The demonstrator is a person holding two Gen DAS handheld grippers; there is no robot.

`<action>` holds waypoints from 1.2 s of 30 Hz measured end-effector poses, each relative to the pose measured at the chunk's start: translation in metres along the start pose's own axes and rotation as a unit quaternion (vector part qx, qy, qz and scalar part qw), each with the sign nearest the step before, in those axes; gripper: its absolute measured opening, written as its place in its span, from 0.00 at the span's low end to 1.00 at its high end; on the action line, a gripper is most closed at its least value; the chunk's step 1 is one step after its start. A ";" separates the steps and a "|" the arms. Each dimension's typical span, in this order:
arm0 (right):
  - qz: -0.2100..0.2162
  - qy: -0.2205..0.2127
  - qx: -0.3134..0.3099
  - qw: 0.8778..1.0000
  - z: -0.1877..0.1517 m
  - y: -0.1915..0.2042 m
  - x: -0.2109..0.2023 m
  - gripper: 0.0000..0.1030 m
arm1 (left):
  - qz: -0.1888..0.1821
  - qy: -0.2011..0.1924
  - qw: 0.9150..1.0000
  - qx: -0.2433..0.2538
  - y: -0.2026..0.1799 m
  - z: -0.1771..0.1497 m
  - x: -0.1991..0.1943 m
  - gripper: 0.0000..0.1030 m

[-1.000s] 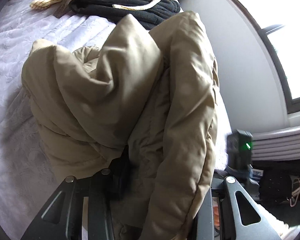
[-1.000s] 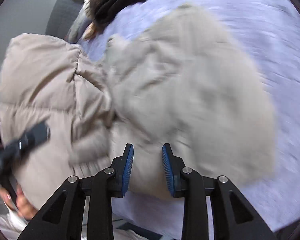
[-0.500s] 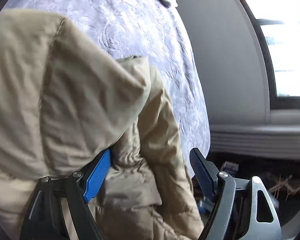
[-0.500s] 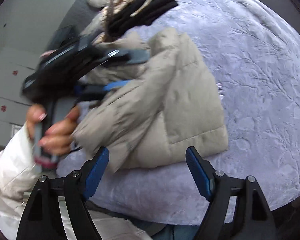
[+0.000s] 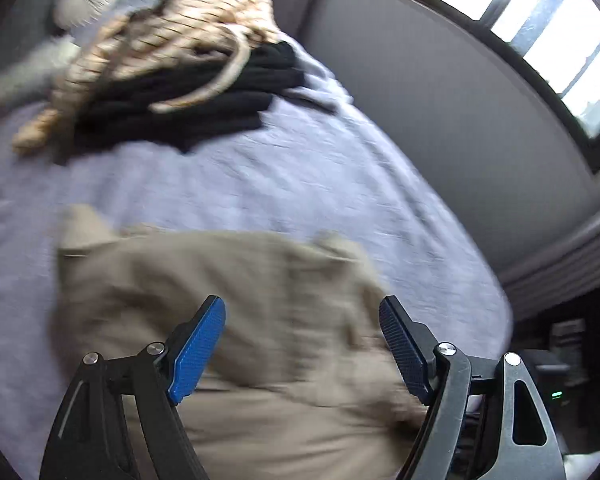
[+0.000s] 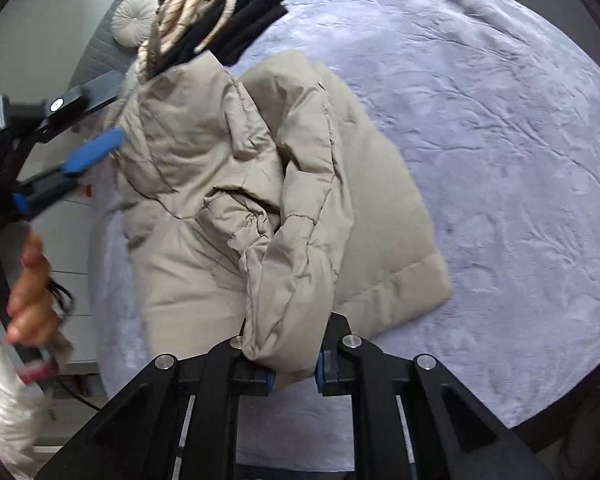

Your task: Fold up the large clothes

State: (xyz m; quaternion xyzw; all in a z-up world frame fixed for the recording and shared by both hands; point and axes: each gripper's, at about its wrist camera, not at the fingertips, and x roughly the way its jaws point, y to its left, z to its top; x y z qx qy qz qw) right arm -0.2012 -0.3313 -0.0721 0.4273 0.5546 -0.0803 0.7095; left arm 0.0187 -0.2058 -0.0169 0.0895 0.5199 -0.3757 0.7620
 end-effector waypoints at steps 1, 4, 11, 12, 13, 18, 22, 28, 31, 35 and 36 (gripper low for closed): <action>0.001 0.005 0.010 1.000 -0.001 -0.008 0.001 0.14 | 0.028 0.010 1.000 -0.008 0.011 -0.002 0.007 0.77; -0.002 0.008 0.025 1.000 -0.005 -0.024 0.004 0.15 | 0.055 0.040 0.997 -0.046 0.033 -0.006 0.040 0.77; -0.022 -0.012 0.041 0.999 0.009 -0.055 0.016 0.18 | 0.106 0.056 0.993 0.003 -0.020 0.007 0.133 0.77; -0.022 -0.014 0.050 0.998 0.015 -0.063 0.019 0.19 | 0.111 0.063 0.992 0.006 -0.025 0.008 0.144 0.77; -0.019 -0.012 0.059 0.998 0.018 -0.071 0.017 0.19 | 0.117 0.071 0.991 0.006 -0.026 0.011 0.155 0.77; -0.033 -0.021 0.083 0.996 0.017 -0.090 -0.025 0.26 | 0.126 0.079 0.989 -0.002 -0.025 0.014 0.168 0.77; -0.064 -0.089 0.029 0.994 0.016 -0.067 -0.069 0.26 | 0.124 0.076 0.989 -0.001 -0.022 0.010 0.164 0.78; -0.015 -0.055 -0.097 0.994 0.043 0.001 -0.028 0.26 | 0.140 0.081 0.987 -0.003 -0.026 0.011 0.159 0.79; -0.066 0.003 -0.112 0.992 0.046 0.000 0.020 0.24 | 0.143 0.066 0.987 -0.030 -0.024 0.011 0.129 0.79; -0.064 0.021 -0.101 0.993 0.041 -0.016 0.034 0.24 | 0.127 0.036 0.990 -0.056 -0.016 -0.006 0.072 0.79; -0.062 0.024 -0.100 0.993 0.040 -0.018 0.033 0.24 | 0.125 0.033 0.990 -0.062 -0.014 -0.014 0.059 0.79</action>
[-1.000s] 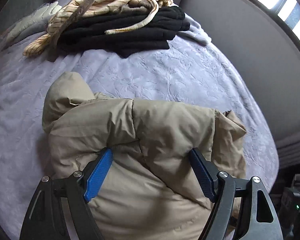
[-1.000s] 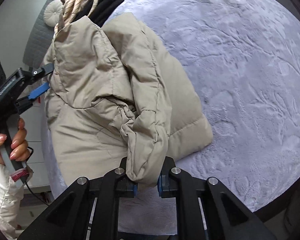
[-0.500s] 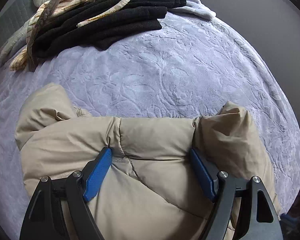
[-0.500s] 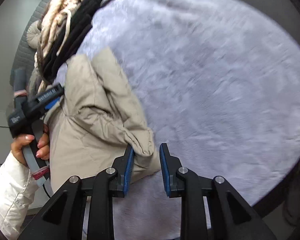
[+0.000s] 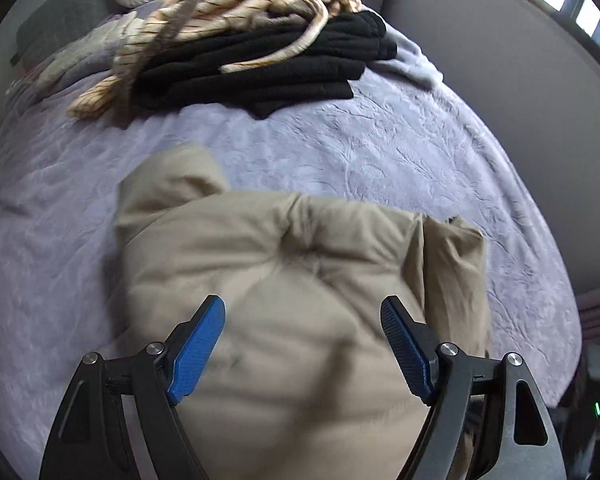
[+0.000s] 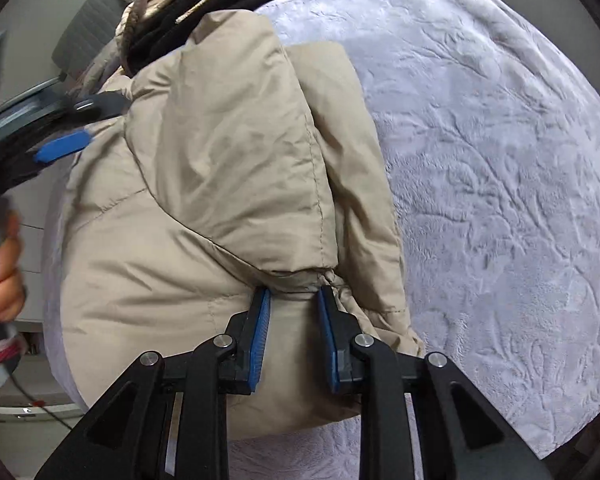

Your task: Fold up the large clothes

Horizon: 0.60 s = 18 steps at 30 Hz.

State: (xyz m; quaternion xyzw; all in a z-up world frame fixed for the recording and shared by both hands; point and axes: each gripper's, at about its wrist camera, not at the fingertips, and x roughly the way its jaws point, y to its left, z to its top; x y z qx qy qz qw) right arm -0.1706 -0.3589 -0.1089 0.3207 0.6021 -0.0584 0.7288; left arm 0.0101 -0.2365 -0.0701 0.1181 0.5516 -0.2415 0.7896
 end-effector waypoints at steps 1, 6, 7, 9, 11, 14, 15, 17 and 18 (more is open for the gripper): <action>0.002 0.003 0.001 1.000 -0.002 -0.004 0.000 0.24 | -0.001 -0.001 1.000 -0.010 0.008 -0.011 -0.011 0.79; 0.000 0.014 0.003 1.000 -0.005 -0.016 0.002 0.24 | -0.015 0.046 0.997 -0.062 0.034 -0.078 -0.021 0.79; -0.003 0.016 0.003 1.000 0.004 -0.016 0.009 0.24 | -0.013 0.064 0.996 -0.065 0.035 -0.090 -0.013 0.79; -0.012 0.019 0.004 1.000 0.011 -0.012 0.014 0.24 | -0.029 0.086 0.993 -0.076 0.037 -0.110 0.000 0.82; -0.023 0.020 0.001 1.000 0.015 -0.007 0.016 0.24 | -0.035 0.091 0.992 -0.078 0.038 -0.119 0.006 0.87; -0.034 0.021 0.011 0.999 0.017 -0.001 0.014 0.24 | -0.046 0.088 0.992 -0.077 0.042 -0.119 0.001 0.87; -0.036 0.020 0.016 0.999 0.016 0.001 0.011 0.27 | -0.051 0.086 0.992 -0.074 0.044 -0.118 -0.002 0.87; -0.042 0.015 0.019 0.999 0.014 0.007 0.002 0.27 | -0.055 0.077 0.993 -0.066 0.047 -0.119 -0.010 0.87; -0.045 0.012 0.020 0.999 0.014 0.010 -0.003 0.28 | -0.057 0.073 0.994 -0.064 0.049 -0.121 -0.014 0.87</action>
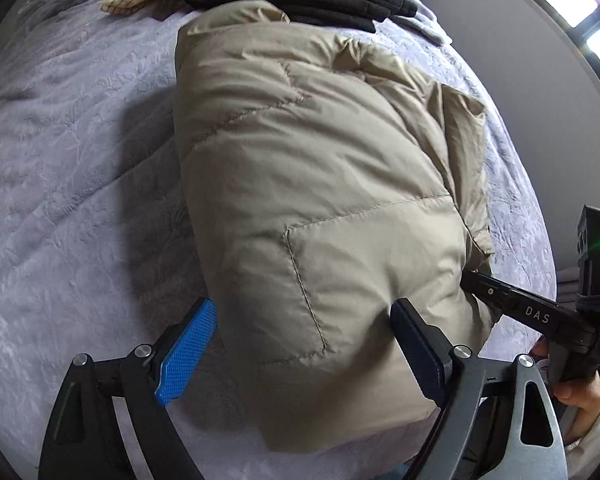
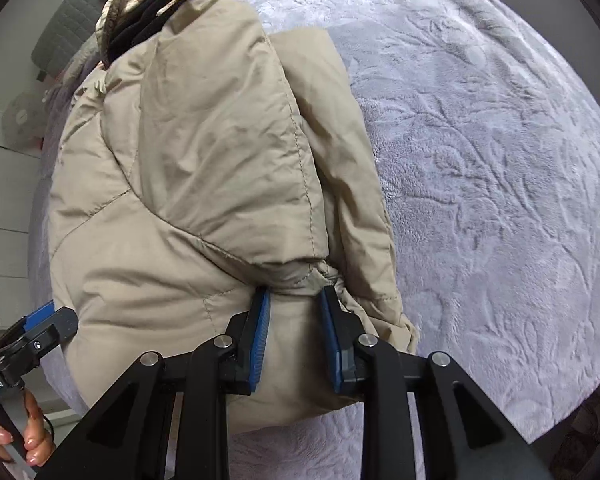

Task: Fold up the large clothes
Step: 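Open both grippers and lift them away from the folded jacket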

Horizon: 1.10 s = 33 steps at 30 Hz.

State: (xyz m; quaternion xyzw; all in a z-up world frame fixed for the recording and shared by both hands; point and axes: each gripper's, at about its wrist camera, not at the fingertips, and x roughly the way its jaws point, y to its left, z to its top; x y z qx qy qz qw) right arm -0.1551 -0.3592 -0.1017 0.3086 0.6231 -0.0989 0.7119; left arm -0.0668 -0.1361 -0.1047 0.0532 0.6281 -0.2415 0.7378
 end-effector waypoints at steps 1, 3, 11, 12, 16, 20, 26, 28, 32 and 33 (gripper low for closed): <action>-0.002 -0.003 0.002 1.000 -0.002 0.003 -0.005 0.30 | -0.005 -0.002 1.000 0.002 0.003 -0.002 -0.004 0.87; -0.004 -0.014 0.006 1.000 -0.006 0.009 -0.016 0.34 | -0.013 -0.006 1.000 0.007 0.007 -0.002 -0.014 0.87; -0.013 -0.051 0.029 0.998 -0.030 0.028 -0.044 0.48 | -0.019 -0.011 1.000 0.013 0.039 -0.016 -0.036 0.87; -0.015 -0.053 0.031 0.998 -0.032 0.030 -0.047 0.48 | -0.022 -0.010 1.000 0.011 0.043 -0.018 -0.037 0.87; -0.020 -0.061 0.035 0.997 -0.046 0.045 -0.047 0.52 | -0.025 -0.018 0.999 0.010 0.062 -0.030 -0.039 0.97; -0.026 -0.065 0.036 0.997 -0.061 0.056 -0.049 0.57 | -0.025 -0.025 0.999 0.011 0.075 -0.038 -0.043 1.00; -0.026 -0.056 0.031 0.998 -0.062 0.059 -0.052 0.68 | -0.027 -0.022 0.999 0.004 0.081 -0.040 -0.042 1.00; -0.021 -0.055 0.024 0.998 -0.057 0.058 -0.054 0.73 | -0.023 -0.025 0.999 -0.001 0.080 -0.037 -0.042 1.00; -0.013 -0.051 0.007 0.999 -0.030 0.053 -0.061 0.83 | -0.016 -0.026 0.999 -0.024 0.076 -0.028 -0.040 1.00; -0.008 -0.055 0.005 0.998 -0.024 0.051 -0.063 0.84 | -0.015 -0.025 0.999 -0.029 0.074 -0.025 -0.040 1.00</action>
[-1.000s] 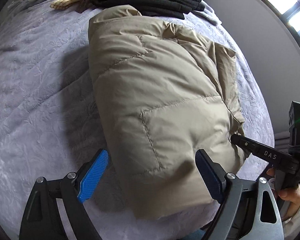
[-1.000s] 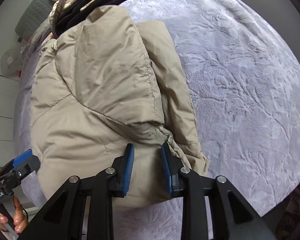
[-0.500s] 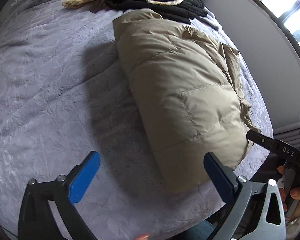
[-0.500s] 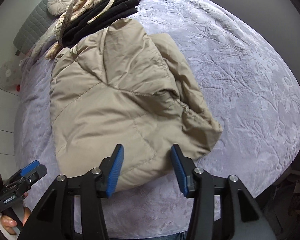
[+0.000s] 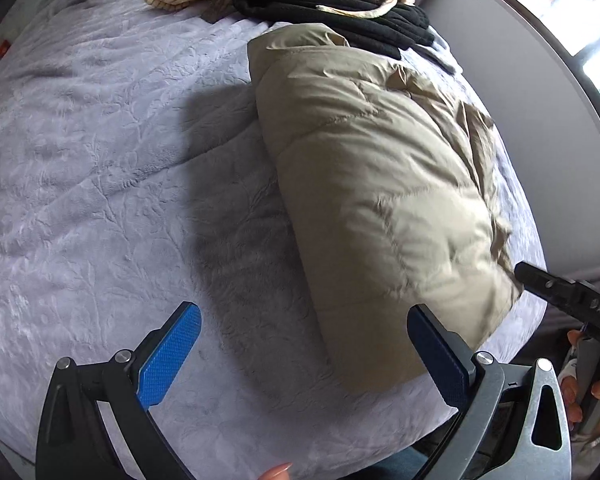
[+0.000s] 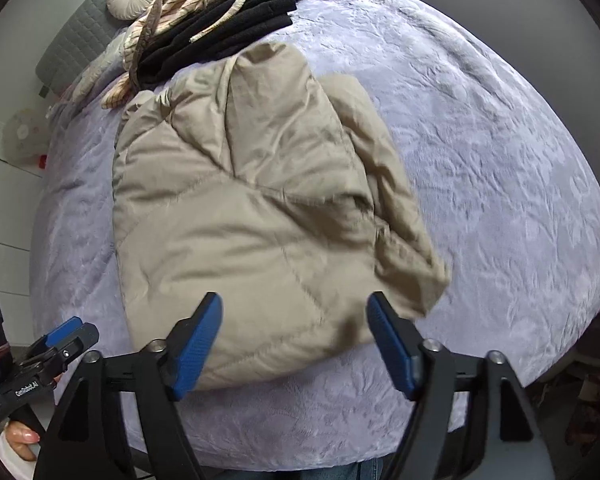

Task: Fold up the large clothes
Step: 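Open both grippers and lift them away from the folded jacket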

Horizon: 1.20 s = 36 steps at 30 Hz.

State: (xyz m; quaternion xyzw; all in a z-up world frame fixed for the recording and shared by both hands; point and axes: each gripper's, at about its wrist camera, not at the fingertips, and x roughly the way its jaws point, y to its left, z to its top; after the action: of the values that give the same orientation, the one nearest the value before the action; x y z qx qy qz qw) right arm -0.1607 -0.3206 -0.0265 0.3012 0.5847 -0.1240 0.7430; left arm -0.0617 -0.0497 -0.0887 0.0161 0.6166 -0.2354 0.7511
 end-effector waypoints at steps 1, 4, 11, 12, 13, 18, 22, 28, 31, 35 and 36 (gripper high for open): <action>0.004 -0.002 -0.002 1.000 0.006 -0.002 -0.001 0.84 | 0.004 0.000 1.000 -0.004 -0.002 0.004 0.001 1.00; 0.013 0.002 -0.008 1.000 0.025 -0.009 0.003 0.85 | 0.014 -0.002 1.000 -0.014 -0.008 0.013 0.005 1.00; 0.017 0.006 -0.032 0.999 0.050 -0.030 0.013 0.86 | 0.018 0.008 0.999 -0.043 -0.020 0.028 0.017 1.00; 0.017 0.009 -0.036 0.999 0.053 -0.033 0.015 0.86 | 0.018 0.010 0.999 -0.047 -0.021 0.029 0.019 1.00; 0.017 0.012 -0.039 0.999 0.056 -0.036 0.017 0.86 | 0.020 0.012 0.999 -0.050 -0.022 0.031 0.021 1.00; 0.018 0.032 -0.043 0.998 0.068 -0.048 0.027 0.86 | 0.030 0.019 0.998 -0.051 -0.028 0.036 0.027 1.00; 0.014 0.051 -0.042 0.998 0.076 -0.057 0.035 0.86 | 0.037 0.020 0.997 -0.057 -0.031 0.039 0.030 1.00; 0.045 0.057 -0.028 0.997 0.084 -0.067 0.041 0.86 | 0.045 0.022 0.997 -0.060 -0.032 0.042 0.032 1.00; 0.100 0.039 -0.013 0.994 0.089 -0.073 0.036 0.86 | 0.042 0.019 0.997 -0.062 -0.032 0.043 0.032 1.00; 0.202 -0.016 -0.010 0.979 0.092 -0.075 0.014 0.86 | 0.038 0.011 0.997 -0.061 -0.033 0.044 0.029 1.00; 0.199 -0.052 -0.027 0.978 0.091 -0.072 0.003 0.86 | 0.038 0.008 0.997 -0.062 -0.033 0.044 0.028 1.00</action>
State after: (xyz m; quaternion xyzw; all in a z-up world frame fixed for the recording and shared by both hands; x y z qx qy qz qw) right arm -0.1261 -0.4308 -0.0383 0.3848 0.4768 0.0270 0.7899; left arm -0.0299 -0.1018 -0.0960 -0.0053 0.6349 -0.1684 0.7540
